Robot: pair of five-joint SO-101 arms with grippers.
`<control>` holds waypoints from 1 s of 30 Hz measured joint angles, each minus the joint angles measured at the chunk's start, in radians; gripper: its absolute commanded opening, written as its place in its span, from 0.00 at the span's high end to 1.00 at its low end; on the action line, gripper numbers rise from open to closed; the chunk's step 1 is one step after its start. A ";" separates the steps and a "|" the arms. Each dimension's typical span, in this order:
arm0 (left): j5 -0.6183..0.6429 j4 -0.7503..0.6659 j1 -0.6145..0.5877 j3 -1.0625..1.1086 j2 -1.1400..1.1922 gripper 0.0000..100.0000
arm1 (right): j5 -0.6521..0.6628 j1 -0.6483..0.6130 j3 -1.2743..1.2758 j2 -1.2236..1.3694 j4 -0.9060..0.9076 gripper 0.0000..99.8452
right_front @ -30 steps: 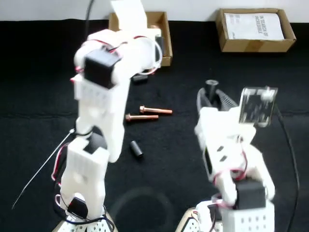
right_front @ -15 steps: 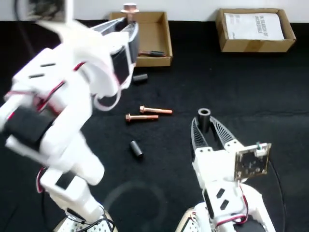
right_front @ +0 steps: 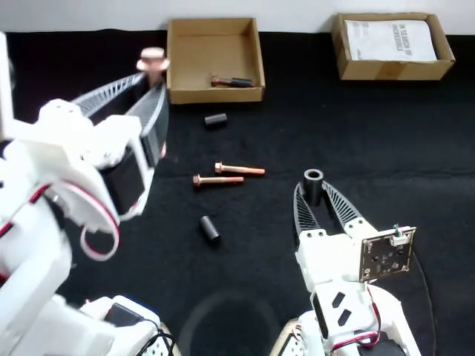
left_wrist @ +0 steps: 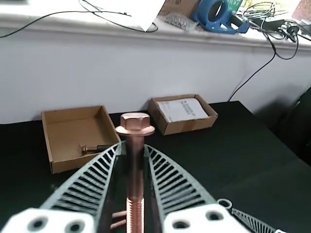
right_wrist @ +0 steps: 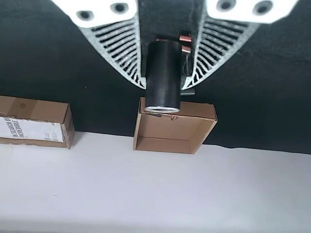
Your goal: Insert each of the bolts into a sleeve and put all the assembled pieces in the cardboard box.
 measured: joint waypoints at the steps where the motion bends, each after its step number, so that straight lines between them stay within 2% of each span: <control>1: 0.000 0.000 0.000 0.044 -0.028 0.99 | 0.000 0.000 0.000 0.000 0.000 0.99; 17: 0.000 -0.226 0.002 0.694 -0.270 0.99 | 0.000 0.000 0.003 0.000 0.000 0.99; 24: 0.000 -0.460 0.002 1.140 -0.496 0.99 | 0.000 0.000 0.064 0.002 0.000 0.99; 30: 0.000 -0.749 0.002 1.501 -0.649 0.99 | 0.000 0.000 0.095 -0.002 0.000 0.99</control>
